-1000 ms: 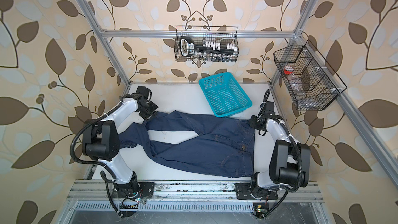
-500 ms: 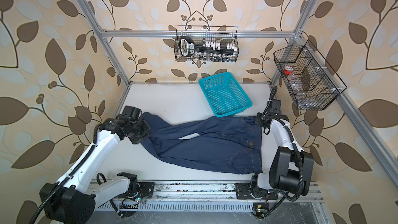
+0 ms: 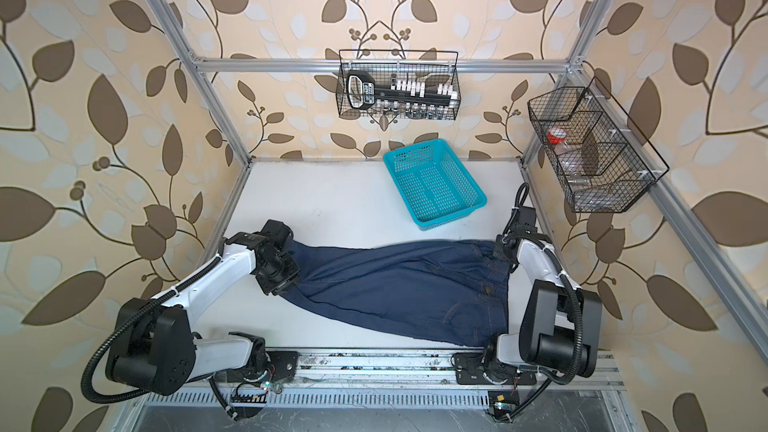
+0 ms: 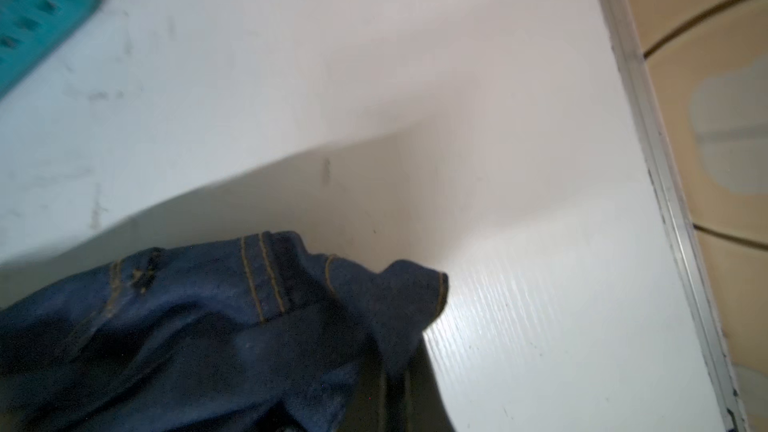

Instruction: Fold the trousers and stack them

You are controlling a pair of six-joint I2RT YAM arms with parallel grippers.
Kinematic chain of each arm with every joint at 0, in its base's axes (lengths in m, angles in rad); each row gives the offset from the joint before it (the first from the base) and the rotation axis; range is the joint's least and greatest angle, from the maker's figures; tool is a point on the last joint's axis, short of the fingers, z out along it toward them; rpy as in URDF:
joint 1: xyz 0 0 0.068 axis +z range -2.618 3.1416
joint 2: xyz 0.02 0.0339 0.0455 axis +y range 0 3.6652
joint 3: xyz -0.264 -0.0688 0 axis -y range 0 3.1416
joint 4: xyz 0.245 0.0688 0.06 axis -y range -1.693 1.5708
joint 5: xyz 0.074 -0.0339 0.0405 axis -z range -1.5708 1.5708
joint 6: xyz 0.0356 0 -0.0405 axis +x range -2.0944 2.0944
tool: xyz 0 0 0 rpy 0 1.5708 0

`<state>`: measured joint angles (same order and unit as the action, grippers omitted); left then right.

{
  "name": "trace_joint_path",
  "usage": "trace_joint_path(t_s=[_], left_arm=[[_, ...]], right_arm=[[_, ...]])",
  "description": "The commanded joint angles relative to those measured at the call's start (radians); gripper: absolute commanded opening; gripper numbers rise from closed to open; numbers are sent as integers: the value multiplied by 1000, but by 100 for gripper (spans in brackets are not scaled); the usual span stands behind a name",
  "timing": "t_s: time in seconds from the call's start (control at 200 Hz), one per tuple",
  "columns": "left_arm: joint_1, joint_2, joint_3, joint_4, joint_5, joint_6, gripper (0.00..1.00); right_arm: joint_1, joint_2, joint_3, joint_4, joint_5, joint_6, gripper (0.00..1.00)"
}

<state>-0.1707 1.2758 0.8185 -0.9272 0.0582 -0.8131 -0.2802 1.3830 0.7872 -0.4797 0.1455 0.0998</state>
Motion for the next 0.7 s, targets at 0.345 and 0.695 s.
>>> trace_joint_path(t_s=[0.345, 0.695], left_arm=[[51, 155, 515, -221, -230, 242, 88], [210, 422, 556, -31, -131, 246, 90]], right_arm=[[-4, -254, -60, 127, -133, 41, 0], [7, -369, -123, 124, -142, 89, 0]])
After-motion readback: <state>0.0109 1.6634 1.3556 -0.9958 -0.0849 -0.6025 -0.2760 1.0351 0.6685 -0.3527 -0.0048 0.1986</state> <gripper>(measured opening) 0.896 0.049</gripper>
